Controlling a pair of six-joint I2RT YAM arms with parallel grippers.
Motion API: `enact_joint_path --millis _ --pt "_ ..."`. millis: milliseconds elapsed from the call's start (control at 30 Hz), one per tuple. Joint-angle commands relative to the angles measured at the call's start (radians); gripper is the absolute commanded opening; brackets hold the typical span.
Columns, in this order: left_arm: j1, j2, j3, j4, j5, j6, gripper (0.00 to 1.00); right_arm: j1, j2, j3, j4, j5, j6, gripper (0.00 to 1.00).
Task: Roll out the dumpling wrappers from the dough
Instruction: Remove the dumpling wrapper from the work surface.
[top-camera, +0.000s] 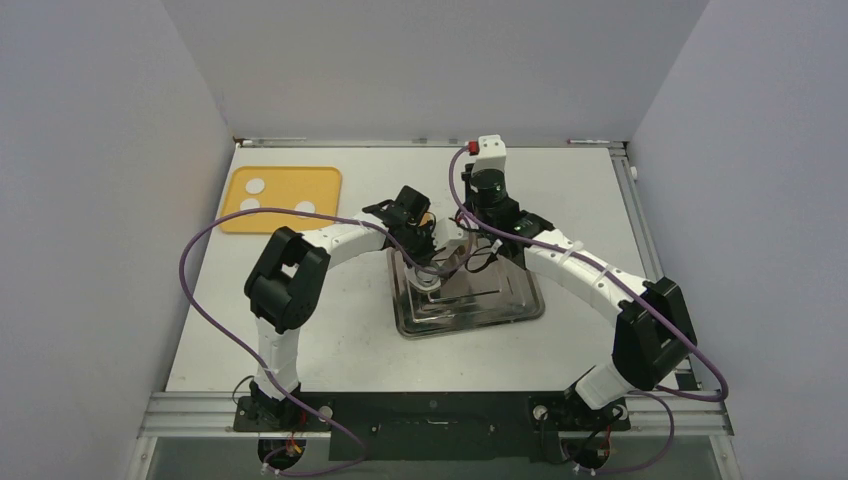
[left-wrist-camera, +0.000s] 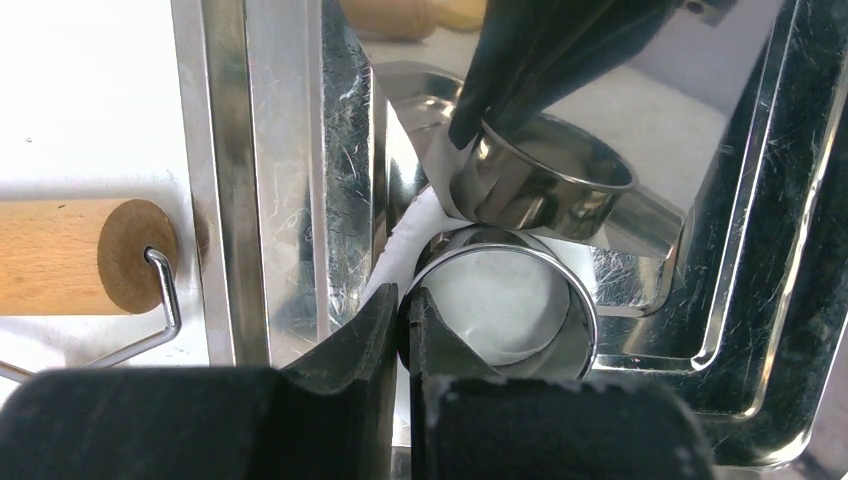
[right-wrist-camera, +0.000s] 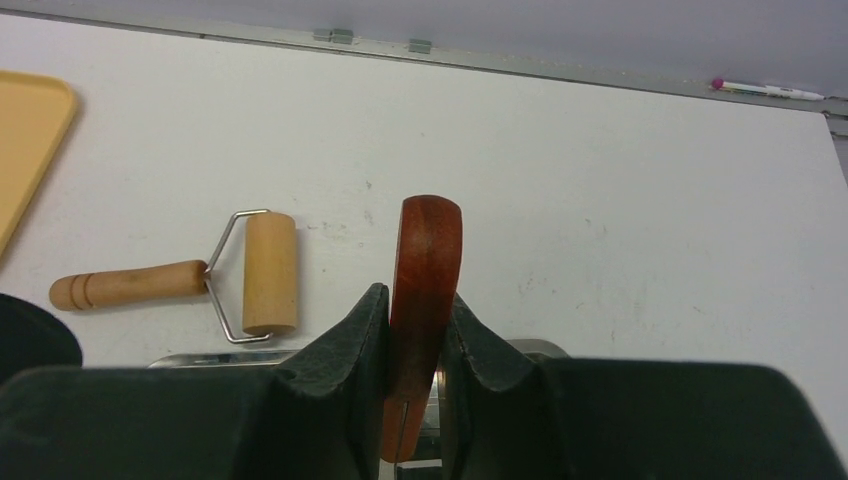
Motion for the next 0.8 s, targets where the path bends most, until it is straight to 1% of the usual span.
enact_joint_path --millis 0,433,500,633,767 --pt "-0.01 -0.018 0.012 -0.083 0.002 0.041 0.0 -0.046 0.015 0.013 -0.144 0.087 -0.118 0.08" --pt "-0.01 -0.015 0.016 -0.084 -0.003 0.05 0.0 -0.091 -0.069 -0.03 -0.176 0.091 -0.148 0.08" --pt "-0.01 -0.011 0.022 -0.09 -0.001 0.05 0.0 -0.099 -0.091 -0.04 -0.172 0.061 -0.155 0.08" --pt "-0.01 -0.006 0.028 -0.098 0.001 0.052 0.0 -0.101 -0.165 -0.085 -0.104 -0.052 -0.171 0.08" --pt "-0.012 -0.004 0.03 -0.103 0.001 0.052 0.0 -0.1 -0.227 -0.087 -0.114 -0.061 -0.191 0.08"
